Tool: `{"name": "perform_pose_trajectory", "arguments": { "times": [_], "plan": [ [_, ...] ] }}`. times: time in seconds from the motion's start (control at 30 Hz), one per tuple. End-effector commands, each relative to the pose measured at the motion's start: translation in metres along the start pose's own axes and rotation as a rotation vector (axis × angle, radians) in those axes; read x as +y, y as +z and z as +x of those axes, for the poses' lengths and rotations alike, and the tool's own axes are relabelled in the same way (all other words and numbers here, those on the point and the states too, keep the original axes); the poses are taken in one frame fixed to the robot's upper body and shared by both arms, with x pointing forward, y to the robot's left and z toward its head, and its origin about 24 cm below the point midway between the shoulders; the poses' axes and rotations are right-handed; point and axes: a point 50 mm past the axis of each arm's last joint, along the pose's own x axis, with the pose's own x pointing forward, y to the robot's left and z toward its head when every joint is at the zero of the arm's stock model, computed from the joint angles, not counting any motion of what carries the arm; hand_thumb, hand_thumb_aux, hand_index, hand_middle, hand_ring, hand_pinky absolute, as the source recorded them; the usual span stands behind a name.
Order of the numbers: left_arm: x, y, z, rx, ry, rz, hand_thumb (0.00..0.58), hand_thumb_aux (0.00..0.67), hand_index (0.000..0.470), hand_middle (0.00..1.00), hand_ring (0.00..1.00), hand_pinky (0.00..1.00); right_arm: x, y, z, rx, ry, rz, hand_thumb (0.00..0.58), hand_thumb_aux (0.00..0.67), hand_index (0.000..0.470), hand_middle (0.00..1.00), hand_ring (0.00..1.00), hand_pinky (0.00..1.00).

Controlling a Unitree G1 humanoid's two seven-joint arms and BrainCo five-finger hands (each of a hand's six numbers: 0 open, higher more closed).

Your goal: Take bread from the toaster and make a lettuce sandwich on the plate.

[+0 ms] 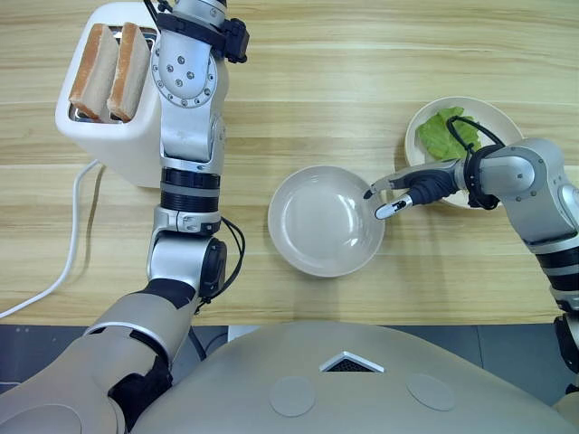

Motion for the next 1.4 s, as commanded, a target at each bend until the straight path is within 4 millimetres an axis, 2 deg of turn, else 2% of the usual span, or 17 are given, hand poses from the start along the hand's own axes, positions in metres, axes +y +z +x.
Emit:
{"name": "perform_pose_trajectory", "arguments": {
  "times": [0.03, 0.2, 0.33, 0.43, 0.53, 0.6, 0.7, 0.77, 0.83, 0.9, 1.03, 1.13, 1.27, 1.4],
  "plan": [
    [-0.002, -0.002, 0.000, 0.014, -0.007, -0.014, 0.000, 0.000, 0.000, 0.00, 0.00, 0.00, -0.003, 0.005, 0.004, -0.063, -0.026, 0.036, 0.000, 0.000, 0.000, 0.00, 0.00, 0.00],
    [-0.004, -0.003, 0.000, 0.017, -0.014, -0.019, 0.000, 0.000, 0.000, 0.00, 0.00, 0.00, -0.009, 0.014, 0.008, -0.127, -0.074, 0.049, 0.000, 0.000, 0.000, 0.00, 0.00, 0.00],
    [-0.008, -0.003, 0.001, 0.011, -0.033, -0.022, 0.000, 0.000, 0.000, 0.00, 0.00, 0.00, -0.017, 0.003, 0.005, -0.052, -0.169, 0.034, 0.000, 0.000, 0.000, 0.00, 0.00, 0.00],
    [-0.021, 0.006, 0.002, -0.025, -0.115, -0.008, 0.000, 0.000, 0.000, 0.00, 0.00, 0.00, -0.024, -0.006, -0.020, -0.006, -0.262, 0.046, 0.000, 0.000, 0.000, 0.00, 0.00, 0.00],
    [-0.038, 0.037, 0.001, -0.087, -0.285, 0.033, 0.000, 0.000, 0.000, 0.00, 0.00, 0.00, -0.027, -0.010, -0.052, 0.023, -0.331, 0.060, 0.000, 0.000, 0.000, 0.00, 0.00, 0.00],
    [-0.036, 0.058, -0.005, -0.079, -0.393, 0.126, 0.000, 0.000, 0.000, 0.00, 0.00, 0.00, -0.030, -0.011, -0.068, 0.014, -0.374, 0.074, 0.000, 0.000, 0.000, 0.00, 0.00, 0.00],
    [-0.001, 0.086, -0.013, -0.027, -0.501, 0.379, 0.000, 0.000, 0.000, 0.00, 0.00, 0.00, -0.038, -0.008, -0.086, -0.057, -0.483, 0.105, 0.000, 0.000, 0.000, 0.00, 0.00, 0.00],
    [0.035, 0.100, -0.019, 0.053, -0.523, 0.591, 0.000, 0.000, 0.000, 0.00, 0.00, 0.00, -0.048, -0.002, -0.091, -0.164, -0.598, 0.146, 0.000, 0.000, 0.000, 0.00, 0.00, 0.00],
    [0.073, 0.110, -0.028, 0.188, -0.535, 0.762, 0.000, 0.000, 0.000, 0.00, 0.00, 0.00, -0.055, 0.002, -0.085, -0.219, -0.694, 0.169, 0.000, 0.000, 0.000, 0.00, 0.00, 0.00],
    [0.103, 0.113, -0.042, 0.374, -0.557, 0.901, 0.000, 0.000, 0.000, 0.00, 0.00, 0.00, -0.059, 0.004, -0.074, -0.278, -0.711, 0.247, 0.000, 0.000, 0.000, 0.00, 0.00, 0.00],
    [0.149, 0.093, -0.079, 0.757, -0.596, 1.048, 0.000, 0.000, 0.000, 0.00, 0.00, 0.00, -0.061, 0.014, -0.067, -0.385, -0.741, 0.311, 0.000, 0.000, 0.000, 0.00, 0.00, 0.00],
    [0.165, 0.087, -0.097, 0.918, -0.604, 1.048, 0.000, 0.000, 0.000, 0.00, 0.00, 0.00, -0.058, 0.016, -0.065, -0.395, -0.736, 0.331, 0.000, 0.000, 0.000, 0.00, 0.00, 0.00],
    [0.180, 0.087, -0.104, 1.061, -0.581, 1.062, 0.000, 0.000, 0.000, 0.00, 0.00, 0.00, -0.053, 0.012, -0.065, -0.373, -0.732, 0.342, 0.000, 0.000, 0.000, 0.00, 0.00, 0.00],
    [0.176, 0.070, -0.111, 1.134, -0.638, 1.040, 0.000, 0.000, 0.000, 0.00, 0.00, 0.00, -0.047, 0.009, -0.066, -0.340, -0.734, 0.342, 0.000, 0.000, 0.000, 0.00, 0.00, 0.00]
  ]
}}
